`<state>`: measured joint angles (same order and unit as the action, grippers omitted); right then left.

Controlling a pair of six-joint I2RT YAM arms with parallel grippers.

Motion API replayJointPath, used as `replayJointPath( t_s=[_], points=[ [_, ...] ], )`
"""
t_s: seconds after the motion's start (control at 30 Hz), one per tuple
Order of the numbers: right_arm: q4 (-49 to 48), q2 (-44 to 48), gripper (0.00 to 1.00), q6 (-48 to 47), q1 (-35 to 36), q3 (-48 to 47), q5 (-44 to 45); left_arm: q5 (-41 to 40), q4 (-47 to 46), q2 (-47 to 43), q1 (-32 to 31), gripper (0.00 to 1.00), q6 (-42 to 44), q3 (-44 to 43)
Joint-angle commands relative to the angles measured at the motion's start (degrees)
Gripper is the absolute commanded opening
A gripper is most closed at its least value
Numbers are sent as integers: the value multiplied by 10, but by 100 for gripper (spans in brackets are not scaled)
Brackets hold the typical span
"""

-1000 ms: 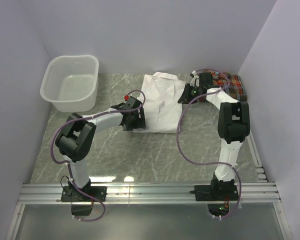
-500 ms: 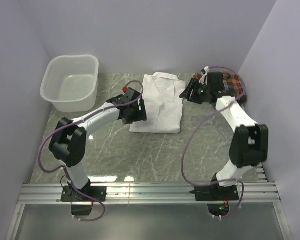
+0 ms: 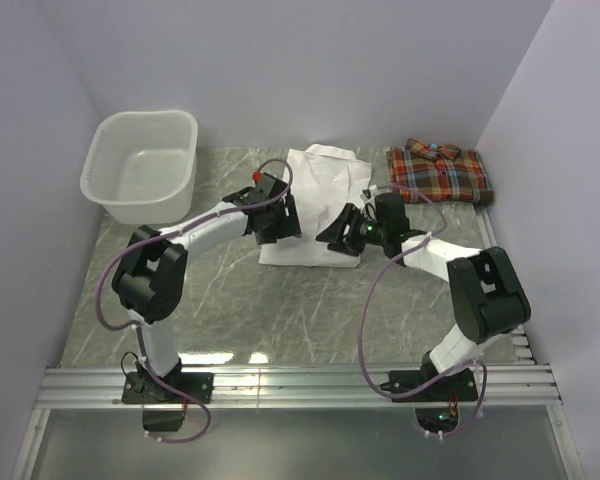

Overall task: Fold and stack the long sleeve shirts
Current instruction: Fold the shirt

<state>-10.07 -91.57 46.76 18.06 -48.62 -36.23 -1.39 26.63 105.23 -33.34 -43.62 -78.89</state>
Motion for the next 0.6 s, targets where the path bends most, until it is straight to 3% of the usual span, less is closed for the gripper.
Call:
replayJointPath(
  t_s=[0.0,0.23,0.37,0.57],
  points=[
    [-117,-38,63,34,-6,36,-11,19,-40,31,10,74,-17,17],
    [-227,-104,59,50,-70,141,-19,30,-66,68,27,74,-38,73],
    [-183,-78,59,14,-92,150,-5,38,-86,60,36,74,-54,123],
    [-122,-13,59,-16,-118,130,1,38,-69,19,46,74,-51,111]
  ],
)
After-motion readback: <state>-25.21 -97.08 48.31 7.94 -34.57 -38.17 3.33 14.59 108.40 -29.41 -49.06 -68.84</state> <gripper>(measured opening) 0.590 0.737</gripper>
